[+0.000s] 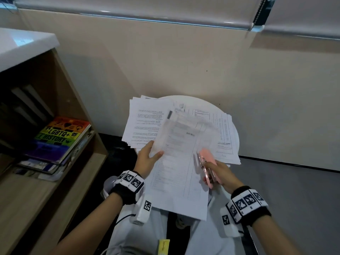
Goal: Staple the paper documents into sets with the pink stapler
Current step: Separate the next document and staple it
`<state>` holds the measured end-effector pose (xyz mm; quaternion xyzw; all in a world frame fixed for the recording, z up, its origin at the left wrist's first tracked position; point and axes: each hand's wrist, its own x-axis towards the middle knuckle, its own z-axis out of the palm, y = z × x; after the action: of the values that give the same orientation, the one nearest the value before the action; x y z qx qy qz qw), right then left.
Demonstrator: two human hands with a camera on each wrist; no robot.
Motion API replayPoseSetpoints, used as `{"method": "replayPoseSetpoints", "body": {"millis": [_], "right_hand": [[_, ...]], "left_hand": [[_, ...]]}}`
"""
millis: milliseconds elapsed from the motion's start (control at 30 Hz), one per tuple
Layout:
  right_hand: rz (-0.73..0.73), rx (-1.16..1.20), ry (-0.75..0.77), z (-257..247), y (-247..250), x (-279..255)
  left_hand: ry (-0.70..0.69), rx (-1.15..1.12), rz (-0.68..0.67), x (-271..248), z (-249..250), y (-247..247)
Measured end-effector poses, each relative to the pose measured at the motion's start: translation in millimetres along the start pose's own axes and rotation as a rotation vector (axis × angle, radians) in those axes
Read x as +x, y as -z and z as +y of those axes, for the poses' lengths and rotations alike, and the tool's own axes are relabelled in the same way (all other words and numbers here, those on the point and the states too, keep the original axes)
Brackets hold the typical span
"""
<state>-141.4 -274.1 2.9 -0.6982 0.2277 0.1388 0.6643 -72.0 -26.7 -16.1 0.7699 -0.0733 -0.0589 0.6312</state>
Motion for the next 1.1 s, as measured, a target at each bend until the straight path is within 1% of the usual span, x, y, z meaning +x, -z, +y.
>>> {"method": "replayPoseSetpoints", "body": {"millis": [67, 100, 200, 267, 333, 433, 533, 700, 833, 933, 1033, 1100], "right_hand": [[0.001, 0.05, 0.111, -14.2, 1.5, -4.2], [0.014, 0.072, 0.193, -23.7, 0.8, -6.5], [0.108, 0.078, 0.475, -61.1, -7.7, -18.0], [0.133, 0.065, 0.648, -81.2, -16.4, -25.2], [0.125, 0.045, 0.739, -89.0, -20.8, -28.1], [0.089, 0.021, 0.723, -83.2, -20.0, -28.6], [0.052, -0.016, 0.675, -72.9, -16.5, -27.9], [0.076, -0.036, 0.655, -67.0, -14.7, -22.9], [0.073, -0.027, 0.655, -72.7, -15.0, -23.3], [0.044, -0.007, 0.667, -76.4, -15.0, -25.5], [0.039, -0.03, 0.639, -76.4, -16.8, -24.4], [0.05, -0.04, 0.642, -78.7, -18.6, -26.8]], "left_hand": [[-0.045, -0.084, 0.032, 3.0, 15.7, 1.8], [-0.094, -0.085, 0.072, 6.8, 23.7, 2.5], [-0.359, 0.101, 0.257, 16.0, 60.6, 2.2], [-0.479, 0.155, 0.364, 19.8, 84.8, -0.4], [-0.481, 0.087, 0.385, 23.0, 94.8, -2.0], [-0.431, -0.01, 0.376, 27.0, 87.6, -1.3], [-0.385, -0.044, 0.32, 27.1, 78.7, 0.9], [-0.335, -0.088, 0.259, 27.6, 76.4, -3.5], [-0.382, -0.136, 0.244, 29.1, 82.5, -5.2], [-0.413, -0.178, 0.27, 28.6, 86.5, -6.3], [-0.374, -0.188, 0.269, 31.5, 85.1, -7.3], [-0.389, -0.179, 0.266, 32.1, 87.8, -7.5]]}}
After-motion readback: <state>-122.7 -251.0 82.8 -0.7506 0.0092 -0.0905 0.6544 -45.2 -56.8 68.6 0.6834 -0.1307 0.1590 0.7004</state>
